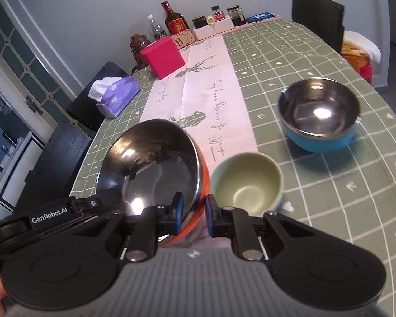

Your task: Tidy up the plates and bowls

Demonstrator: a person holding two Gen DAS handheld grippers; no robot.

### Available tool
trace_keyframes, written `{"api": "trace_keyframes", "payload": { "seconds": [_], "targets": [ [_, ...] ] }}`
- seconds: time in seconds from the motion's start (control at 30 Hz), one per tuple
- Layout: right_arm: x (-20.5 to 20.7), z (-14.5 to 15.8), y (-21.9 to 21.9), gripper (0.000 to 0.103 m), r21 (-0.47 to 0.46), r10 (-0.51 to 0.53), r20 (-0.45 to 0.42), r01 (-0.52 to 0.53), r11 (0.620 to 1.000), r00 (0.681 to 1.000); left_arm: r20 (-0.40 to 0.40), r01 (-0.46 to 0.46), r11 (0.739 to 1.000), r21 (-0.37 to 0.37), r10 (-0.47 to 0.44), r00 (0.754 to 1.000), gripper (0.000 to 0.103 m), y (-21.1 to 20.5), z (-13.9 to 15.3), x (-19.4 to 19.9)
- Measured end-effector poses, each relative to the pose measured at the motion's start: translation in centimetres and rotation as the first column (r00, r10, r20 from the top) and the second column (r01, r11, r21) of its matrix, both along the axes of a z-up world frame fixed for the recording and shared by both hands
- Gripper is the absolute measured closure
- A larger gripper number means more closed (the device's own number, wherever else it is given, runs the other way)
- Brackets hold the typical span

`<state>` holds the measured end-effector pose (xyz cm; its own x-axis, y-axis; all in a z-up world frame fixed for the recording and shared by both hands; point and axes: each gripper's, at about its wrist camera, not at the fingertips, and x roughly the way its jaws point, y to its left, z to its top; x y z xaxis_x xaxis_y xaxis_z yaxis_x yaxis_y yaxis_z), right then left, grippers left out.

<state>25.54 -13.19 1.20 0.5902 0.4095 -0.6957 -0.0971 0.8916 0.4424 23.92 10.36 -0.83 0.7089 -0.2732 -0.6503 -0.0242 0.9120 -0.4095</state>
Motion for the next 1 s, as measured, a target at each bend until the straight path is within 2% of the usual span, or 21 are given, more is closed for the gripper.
{"api": "trace_keyframes", "payload": {
  "seconds": [0.23, 0.33, 0.63, 0.73, 0.87, 1.0],
  "targets": [
    [-4.9, 0.1, -4.9, 0.087, 0.039, -0.05, 0.017, 0.05, 0.998, 0.999, -0.027, 0.133, 0.991, -0.014, -0.134, 0.991, 0.091, -3.5, -0.4, -2.9],
    [-7.0, -0.7, -6.9, 0.087, 0.052, -0.065, -0.008, 0.065, 0.997, 0.998, -0.038, 0.199, 0.98, 0.01, -0.198, 0.979, 0.09, -5.3, -0.8, -4.4],
    [-11.6, -4.0, -11.4, 0.088, 0.021, -0.087, -0.112, 0.09, 0.996, 0.99, -0.176, 0.362, 0.932, -0.009, -0.358, 0.917, 0.089, -9.0, -4.5, -6.5],
    [-12.2, -5.1, -12.3, 0.089, 0.018, -0.097, -0.145, 0.1, 0.995, 0.985, -0.21, 0.389, 0.921, -0.02, -0.384, 0.899, 0.088, -9.7, -5.3, -6.6],
    [-12.3, -5.3, -12.9, 0.089, 0.03, -0.116, -0.134, 0.121, 0.992, 0.984, -0.217, 0.394, 0.918, -0.036, -0.392, 0.894, 0.087, -9.8, -5.5, -6.5],
    [-12.1, -5.8, -13.1, 0.089, 0.043, -0.146, -0.121, 0.153, 0.987, 0.982, -0.205, 0.39, 0.916, -0.089, -0.4, 0.893, 0.084, -9.3, -5.7, -6.2]
  ]
}}
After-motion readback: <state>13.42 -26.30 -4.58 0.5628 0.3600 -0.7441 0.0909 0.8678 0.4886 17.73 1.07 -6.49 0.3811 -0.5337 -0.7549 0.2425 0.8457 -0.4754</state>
